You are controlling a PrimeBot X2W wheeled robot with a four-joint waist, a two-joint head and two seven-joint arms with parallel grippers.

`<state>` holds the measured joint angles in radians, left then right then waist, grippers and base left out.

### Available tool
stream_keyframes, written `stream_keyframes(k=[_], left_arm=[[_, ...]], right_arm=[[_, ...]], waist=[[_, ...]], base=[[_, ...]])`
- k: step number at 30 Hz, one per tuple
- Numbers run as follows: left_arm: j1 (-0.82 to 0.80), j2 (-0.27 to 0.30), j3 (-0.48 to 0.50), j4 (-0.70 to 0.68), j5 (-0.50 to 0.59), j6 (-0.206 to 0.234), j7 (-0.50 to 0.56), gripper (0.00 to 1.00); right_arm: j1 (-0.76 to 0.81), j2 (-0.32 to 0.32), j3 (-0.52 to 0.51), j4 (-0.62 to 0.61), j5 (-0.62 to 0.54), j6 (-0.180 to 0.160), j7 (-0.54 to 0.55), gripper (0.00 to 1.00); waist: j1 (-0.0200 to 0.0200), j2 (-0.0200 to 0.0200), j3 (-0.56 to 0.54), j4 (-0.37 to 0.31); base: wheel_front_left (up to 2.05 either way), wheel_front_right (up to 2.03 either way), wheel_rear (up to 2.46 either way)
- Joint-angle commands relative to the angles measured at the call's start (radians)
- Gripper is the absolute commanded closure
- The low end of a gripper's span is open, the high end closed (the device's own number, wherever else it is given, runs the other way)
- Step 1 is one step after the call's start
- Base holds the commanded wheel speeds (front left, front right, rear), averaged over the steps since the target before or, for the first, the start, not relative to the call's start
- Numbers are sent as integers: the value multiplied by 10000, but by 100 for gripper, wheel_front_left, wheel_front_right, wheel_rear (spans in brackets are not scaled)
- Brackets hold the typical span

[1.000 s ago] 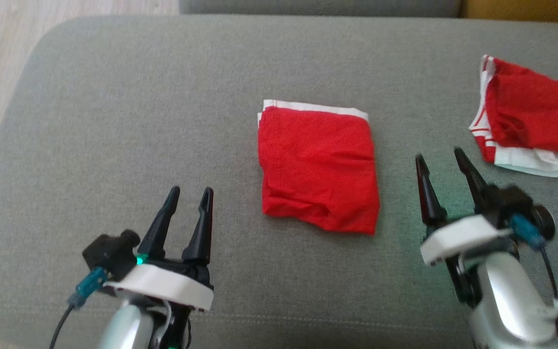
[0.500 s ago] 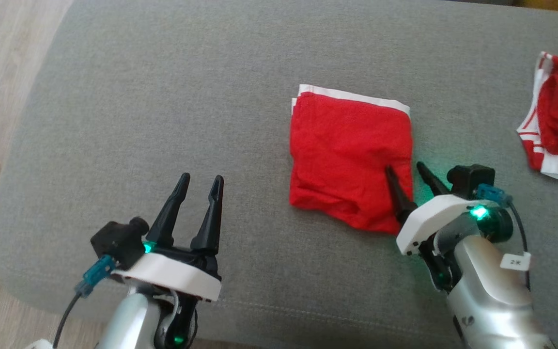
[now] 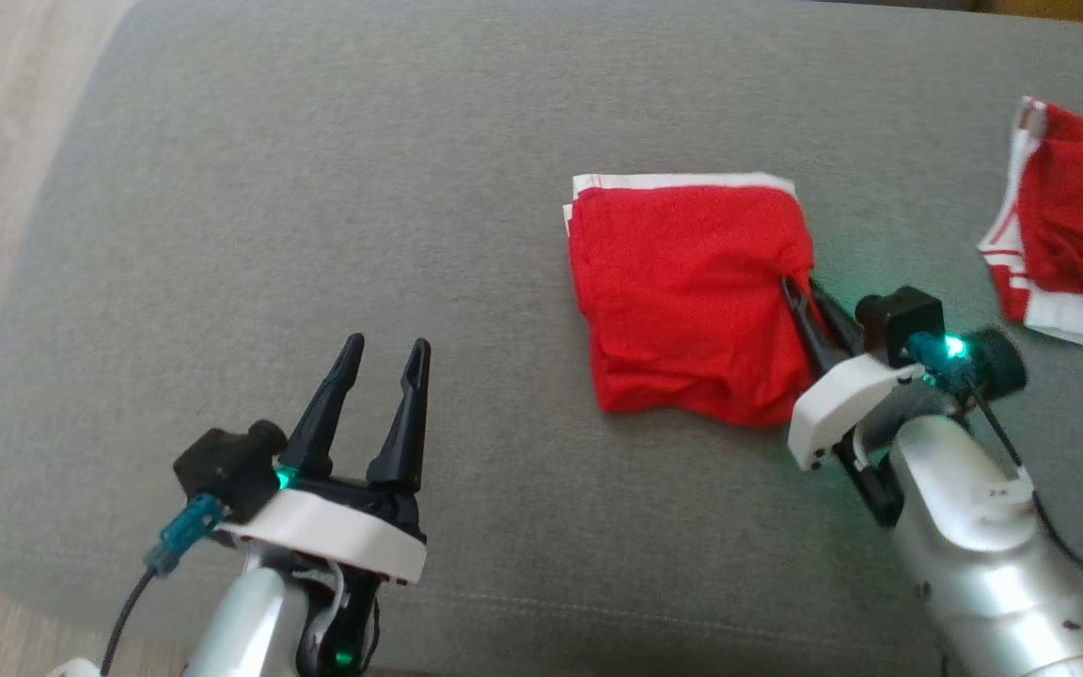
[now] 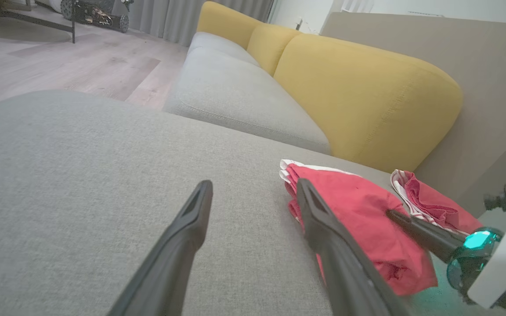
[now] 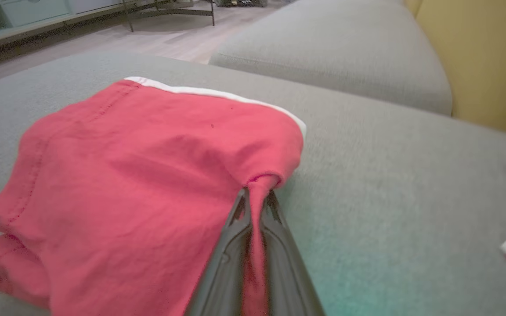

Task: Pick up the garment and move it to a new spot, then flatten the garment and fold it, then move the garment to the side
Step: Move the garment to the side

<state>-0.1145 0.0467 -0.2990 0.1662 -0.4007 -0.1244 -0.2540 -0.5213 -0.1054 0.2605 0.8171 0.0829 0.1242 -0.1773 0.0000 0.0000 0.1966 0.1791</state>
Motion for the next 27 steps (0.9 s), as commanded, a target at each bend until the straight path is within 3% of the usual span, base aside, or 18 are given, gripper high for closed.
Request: stream_keyframes(k=[1,5,10,22,23,27], left_arm=[[-381,35,338,-376,208,-60,-78,0],[-520,35,199,-517,331,-61,-78,0],[-957,35,-12,-876,375,-62,-78,0],[-2281,195,-673,-1242,659,-62,-78,0],[-2438,298,-816,-1295,638,-62,-78,0],[-2649,489,-921,-1396,579,-63,-78,0]], right_arm=[[-443,-152,323,-476,-514,65,-288,100],[-766,-626,615,-974,-1205,65,-499,100],[-1510,-1543,1372,-1569,-1165,65,-141,100],[-3516,-4177,2824,-2566,963,65,1071,100],[-3772,-4625,2874,-2509,1261,65,1225,100],[-4025,-5123,2828,-2287,1970,65,1632,100]], waist=[[0,0,-79,-310],[0,0,-109,-855],[0,0,192,-1683],[0,0,1403,-2983],[0,0,1645,-3099],[0,0,2120,-3234]], base=[[0,0,0],[0,0,0],[0,0,0],[0,0,0],[0,0,0],[0,0,0]])
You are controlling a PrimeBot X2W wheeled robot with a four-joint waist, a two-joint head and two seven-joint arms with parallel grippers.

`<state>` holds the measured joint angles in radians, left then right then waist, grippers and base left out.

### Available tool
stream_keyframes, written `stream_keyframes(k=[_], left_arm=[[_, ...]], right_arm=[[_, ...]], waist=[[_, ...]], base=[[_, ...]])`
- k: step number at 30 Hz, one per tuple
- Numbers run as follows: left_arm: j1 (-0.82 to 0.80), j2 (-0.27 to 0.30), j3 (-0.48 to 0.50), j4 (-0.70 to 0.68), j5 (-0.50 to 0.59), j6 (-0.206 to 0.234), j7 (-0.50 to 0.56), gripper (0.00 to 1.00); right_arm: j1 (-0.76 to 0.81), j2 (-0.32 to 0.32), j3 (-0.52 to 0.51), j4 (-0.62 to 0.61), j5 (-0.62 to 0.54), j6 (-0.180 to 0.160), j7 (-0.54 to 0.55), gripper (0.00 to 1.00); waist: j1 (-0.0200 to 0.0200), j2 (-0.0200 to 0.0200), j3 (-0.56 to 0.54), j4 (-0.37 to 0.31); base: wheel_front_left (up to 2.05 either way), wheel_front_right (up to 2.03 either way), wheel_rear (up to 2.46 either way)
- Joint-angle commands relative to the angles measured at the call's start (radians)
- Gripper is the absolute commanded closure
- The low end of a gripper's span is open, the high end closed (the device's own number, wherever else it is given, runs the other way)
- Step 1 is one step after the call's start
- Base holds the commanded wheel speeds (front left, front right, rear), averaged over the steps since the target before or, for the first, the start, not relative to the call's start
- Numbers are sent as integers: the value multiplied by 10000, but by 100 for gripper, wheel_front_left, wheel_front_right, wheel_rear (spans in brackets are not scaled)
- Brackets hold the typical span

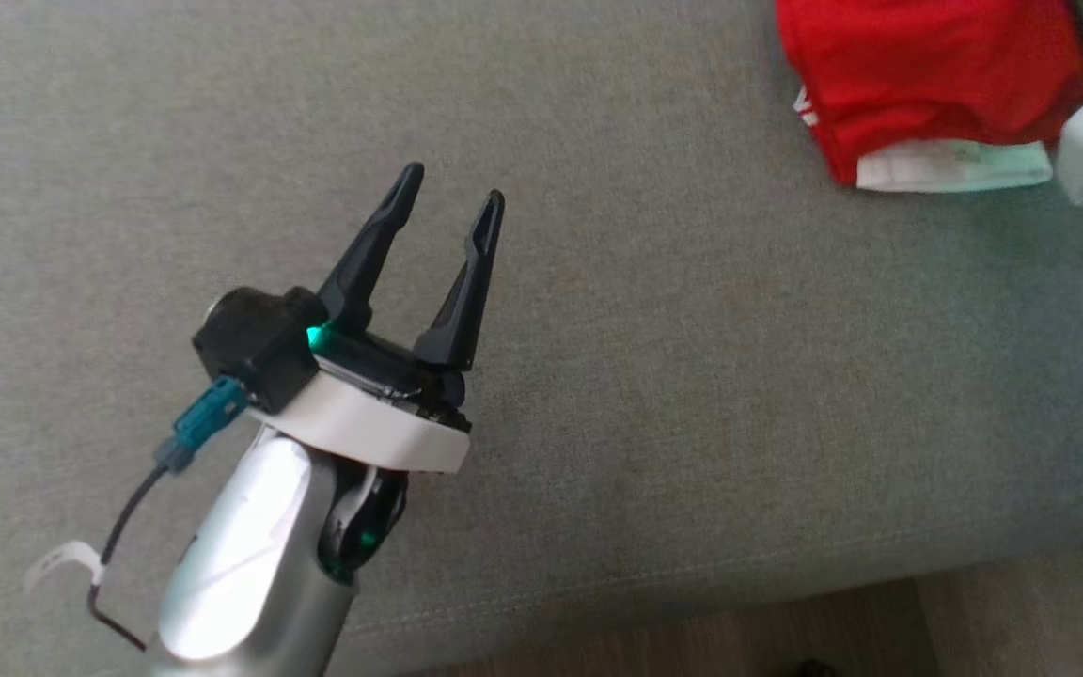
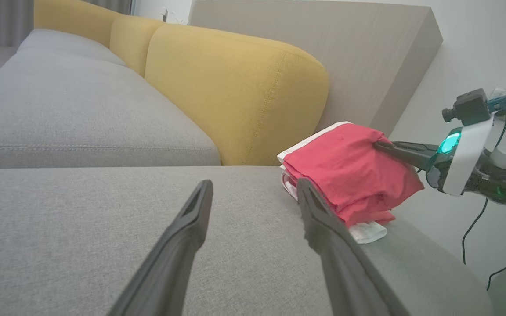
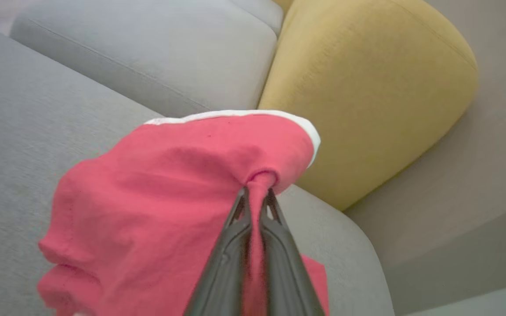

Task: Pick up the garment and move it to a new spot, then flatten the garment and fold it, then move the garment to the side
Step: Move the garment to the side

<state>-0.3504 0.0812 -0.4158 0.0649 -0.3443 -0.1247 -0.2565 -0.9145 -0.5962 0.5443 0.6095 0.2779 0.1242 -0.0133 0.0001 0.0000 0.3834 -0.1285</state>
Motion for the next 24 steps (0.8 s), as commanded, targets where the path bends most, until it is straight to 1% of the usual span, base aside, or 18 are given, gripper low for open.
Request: stream_keyframes(k=[1,3,7,10,13,15,16,17,24], left_arm=[[-323,193,247,-399,0,-59,-53,0],[-368,293,289,-406,-28,-59,-53,0],[-396,461,401,-402,-57,-59,-53,0],[-402,540,454,-410,-72,-59,-53,0],[-413,571,523,-407,-89,-59,-53,0],[-420,565,548,-412,-93,-59,-53,0],[-421,562,550,-410,-96,-59,-53,0],[-420,560,558,-404,-99,-59,-53,0],[-402,460,648,-297,-147,-59,-53,0]], right_arm=[[-143,-303,-2,-153,123,65,66,100],[-187,-355,-102,-32,274,65,324,100],[-254,-390,-423,279,202,65,789,100],[-279,-423,-781,486,-126,65,931,100],[-215,-226,-992,482,-376,65,1023,100],[-205,-237,-1209,562,-697,65,1094,100],[-173,-175,-1307,567,-808,65,1108,64],[-144,-106,-1461,576,-899,65,1117,0],[134,230,-2142,538,-1075,65,1392,0]], waist=[[-1,0,360,-180],[-1,0,548,-229],[-1,0,797,-311],[-1,0,899,-326],[-1,0,940,-329],[-1,0,956,-312],[-1,0,949,-306],[-1,0,939,-303],[-1,0,640,-183]], base=[[0,0,0],[0,0,0],[0,0,0],[0,0,0],[0,0,0],[0,0,0],[0,0,0],[0,0,0],[0,0,0]])
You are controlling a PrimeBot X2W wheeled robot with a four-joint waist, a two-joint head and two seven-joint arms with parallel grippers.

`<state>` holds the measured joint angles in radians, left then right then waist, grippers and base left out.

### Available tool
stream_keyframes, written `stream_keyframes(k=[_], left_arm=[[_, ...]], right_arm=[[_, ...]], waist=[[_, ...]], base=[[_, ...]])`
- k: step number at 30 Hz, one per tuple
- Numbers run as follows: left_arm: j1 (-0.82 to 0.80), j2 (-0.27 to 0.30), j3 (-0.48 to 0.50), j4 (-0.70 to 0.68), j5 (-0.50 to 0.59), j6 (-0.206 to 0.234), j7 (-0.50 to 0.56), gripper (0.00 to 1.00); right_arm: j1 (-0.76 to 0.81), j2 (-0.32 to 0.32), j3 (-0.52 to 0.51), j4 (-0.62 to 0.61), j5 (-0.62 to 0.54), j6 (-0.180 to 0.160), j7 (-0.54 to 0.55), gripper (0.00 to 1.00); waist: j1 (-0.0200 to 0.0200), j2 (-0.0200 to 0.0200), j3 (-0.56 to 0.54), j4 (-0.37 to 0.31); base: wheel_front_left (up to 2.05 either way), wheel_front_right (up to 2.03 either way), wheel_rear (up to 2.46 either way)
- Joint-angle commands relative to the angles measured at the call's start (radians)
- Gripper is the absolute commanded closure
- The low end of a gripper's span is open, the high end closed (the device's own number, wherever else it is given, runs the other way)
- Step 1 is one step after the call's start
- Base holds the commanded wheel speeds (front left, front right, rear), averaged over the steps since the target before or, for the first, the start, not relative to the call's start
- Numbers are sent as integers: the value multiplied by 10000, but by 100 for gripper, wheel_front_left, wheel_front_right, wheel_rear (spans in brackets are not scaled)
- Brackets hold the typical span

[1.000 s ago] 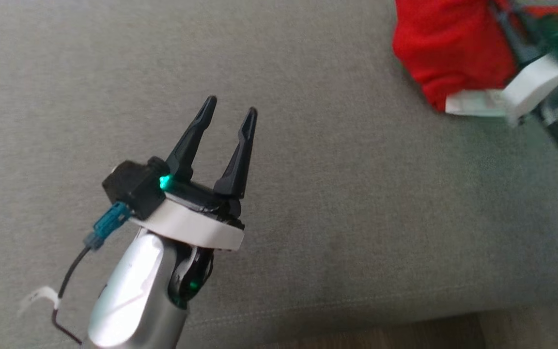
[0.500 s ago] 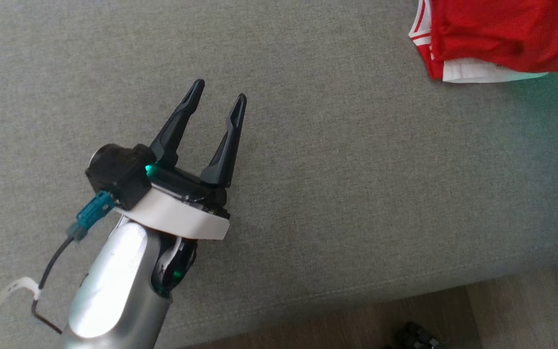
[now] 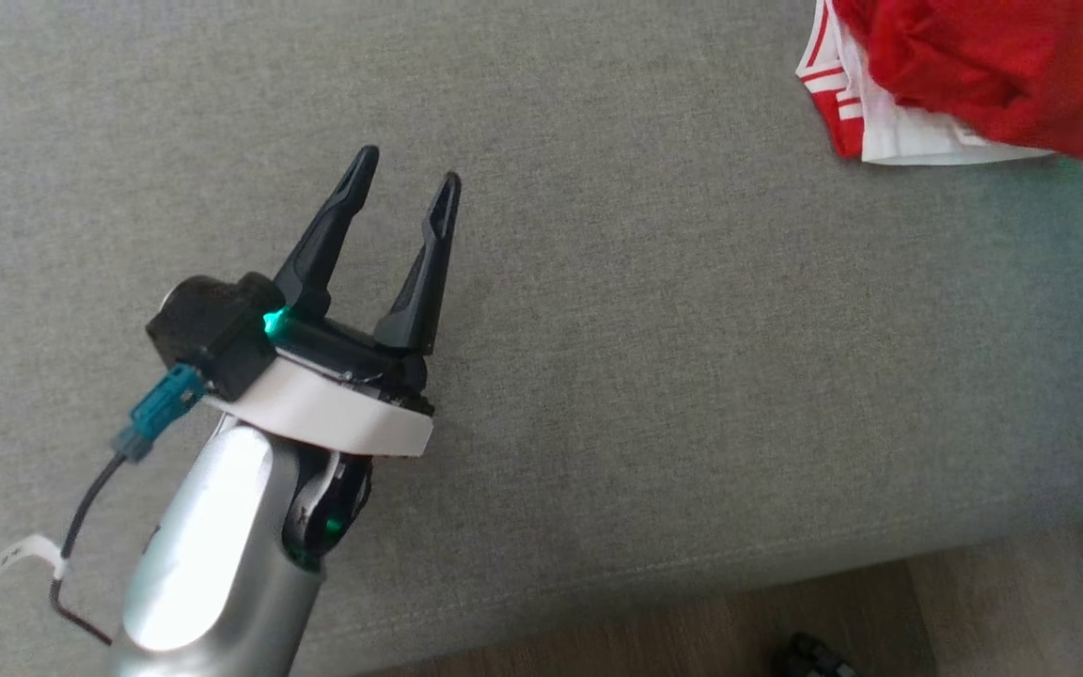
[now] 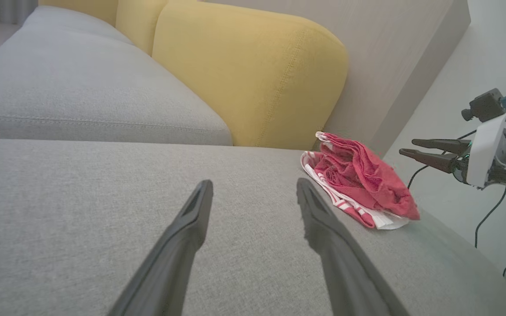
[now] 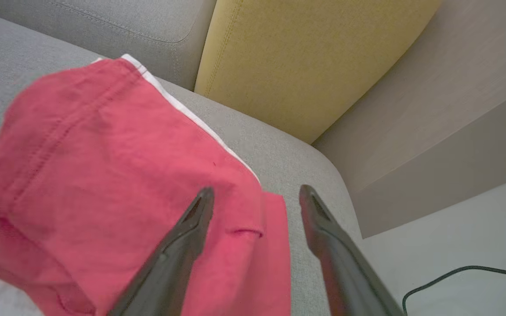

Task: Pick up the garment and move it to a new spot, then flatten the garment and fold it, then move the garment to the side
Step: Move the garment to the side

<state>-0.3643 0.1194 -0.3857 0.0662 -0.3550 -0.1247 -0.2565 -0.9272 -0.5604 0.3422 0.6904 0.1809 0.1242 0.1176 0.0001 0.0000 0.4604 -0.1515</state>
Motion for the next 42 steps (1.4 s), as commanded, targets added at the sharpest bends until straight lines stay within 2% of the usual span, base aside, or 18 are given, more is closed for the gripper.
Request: stream_keyframes(k=[1,4,10,15,21,26,29,36,42], left_arm=[[-240,51,361,-294,-48,-59,-53,0],[-161,-47,412,-252,-72,-59,-53,0],[57,-263,644,-217,-132,-59,-53,0],[400,-456,1066,-160,-222,-59,-53,0],[994,-599,1685,81,-164,-59,-53,0],[1649,-661,2225,288,164,-59,-53,0],[2006,-678,2381,473,483,-59,-53,0],[2569,-688,2391,820,550,-59,-53,0],[2881,-690,2405,611,795,76,-53,0]], right_arm=[[282,-111,-177,-318,-150,65,140,0],[287,-51,-348,-553,-339,65,157,0],[495,496,-688,-1310,-397,65,-274,0],[1309,1492,-1179,-2442,-407,65,-1184,0],[3102,2915,-1845,-3723,-717,65,-2191,0],[4780,4195,-2586,-4368,-1124,65,-2949,0],[5729,4647,-2936,-4606,-1559,65,-3310,0],[7490,5073,-3650,-5333,-2423,65,-3735,0],[8080,5097,-3671,-5746,-2234,65,-3787,0]], waist=[[-1,0,-216,74],[-1,0,-526,179],[-1,0,-1232,469],[-1,0,-1985,849],[-1,0,-2747,1351],[-1,0,-3185,1645],[-1,0,-3355,1810],[-1,0,-3702,2112],[-1,0,-3849,2153]], base=[[0,0,0],[0,0,0],[0,0,0],[0,0,0],[0,0,0],[0,0,0],[0,0,0],[0,0,0],[0,0,0]])
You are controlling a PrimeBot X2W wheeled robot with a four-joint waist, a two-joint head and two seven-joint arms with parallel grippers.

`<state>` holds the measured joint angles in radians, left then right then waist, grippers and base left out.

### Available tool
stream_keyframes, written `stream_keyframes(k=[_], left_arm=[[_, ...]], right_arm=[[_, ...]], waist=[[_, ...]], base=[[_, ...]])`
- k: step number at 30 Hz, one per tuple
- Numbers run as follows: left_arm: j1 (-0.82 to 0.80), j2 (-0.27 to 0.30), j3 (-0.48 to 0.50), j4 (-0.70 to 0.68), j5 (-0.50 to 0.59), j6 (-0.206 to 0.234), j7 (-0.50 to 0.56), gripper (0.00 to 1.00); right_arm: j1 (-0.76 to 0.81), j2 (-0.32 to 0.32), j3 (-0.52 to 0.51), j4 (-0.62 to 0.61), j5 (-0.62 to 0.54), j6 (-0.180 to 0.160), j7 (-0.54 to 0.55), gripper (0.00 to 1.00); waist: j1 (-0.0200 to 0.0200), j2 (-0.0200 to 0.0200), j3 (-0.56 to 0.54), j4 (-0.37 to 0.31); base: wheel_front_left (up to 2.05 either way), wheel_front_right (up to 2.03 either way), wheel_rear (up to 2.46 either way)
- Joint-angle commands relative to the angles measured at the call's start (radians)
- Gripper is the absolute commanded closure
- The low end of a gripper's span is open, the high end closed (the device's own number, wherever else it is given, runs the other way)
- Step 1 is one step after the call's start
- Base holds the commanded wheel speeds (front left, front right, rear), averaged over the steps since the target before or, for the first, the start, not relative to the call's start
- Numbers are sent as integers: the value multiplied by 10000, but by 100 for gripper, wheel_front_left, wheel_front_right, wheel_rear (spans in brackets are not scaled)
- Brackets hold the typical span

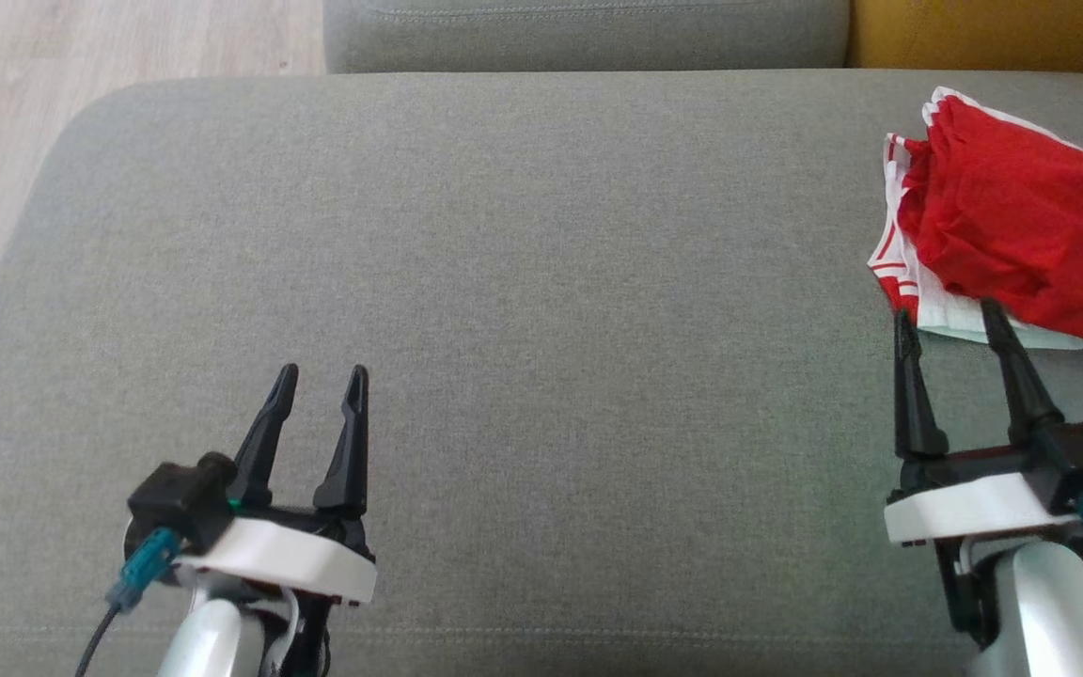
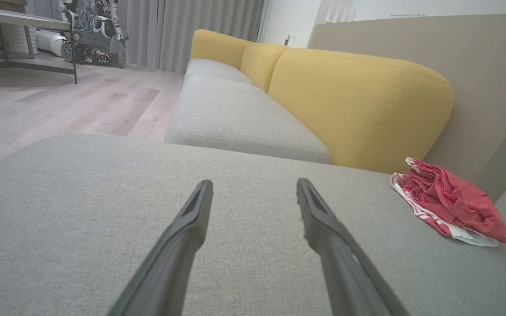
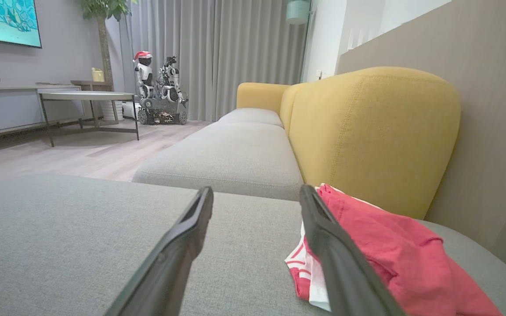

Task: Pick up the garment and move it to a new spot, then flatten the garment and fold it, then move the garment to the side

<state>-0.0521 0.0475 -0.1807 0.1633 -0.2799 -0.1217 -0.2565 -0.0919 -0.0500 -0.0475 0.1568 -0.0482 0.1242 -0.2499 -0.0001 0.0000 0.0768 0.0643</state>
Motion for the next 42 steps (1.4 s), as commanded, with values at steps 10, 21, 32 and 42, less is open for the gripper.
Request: stream_keyframes(k=[10,21,32,42], left_arm=[[-48,29,299,-531,-88,362,-53,0],[-54,28,545,-512,-622,170,-53,0],[73,28,700,-351,-1432,-26,-53,100],[356,35,383,384,-2152,21,164,100]], right_arm=[[-76,-4,327,-698,216,65,-116,0],[-30,-4,338,-717,317,65,-117,0],[-40,-3,377,-619,414,65,-118,100],[118,22,68,155,1289,2,204,100]], waist=[[1,0,-136,-29],[1,0,-137,-7],[1,0,-126,14],[1,0,-160,-24]], base=[[0,0,0],[0,0,0],[0,0,0],[0,0,0]])
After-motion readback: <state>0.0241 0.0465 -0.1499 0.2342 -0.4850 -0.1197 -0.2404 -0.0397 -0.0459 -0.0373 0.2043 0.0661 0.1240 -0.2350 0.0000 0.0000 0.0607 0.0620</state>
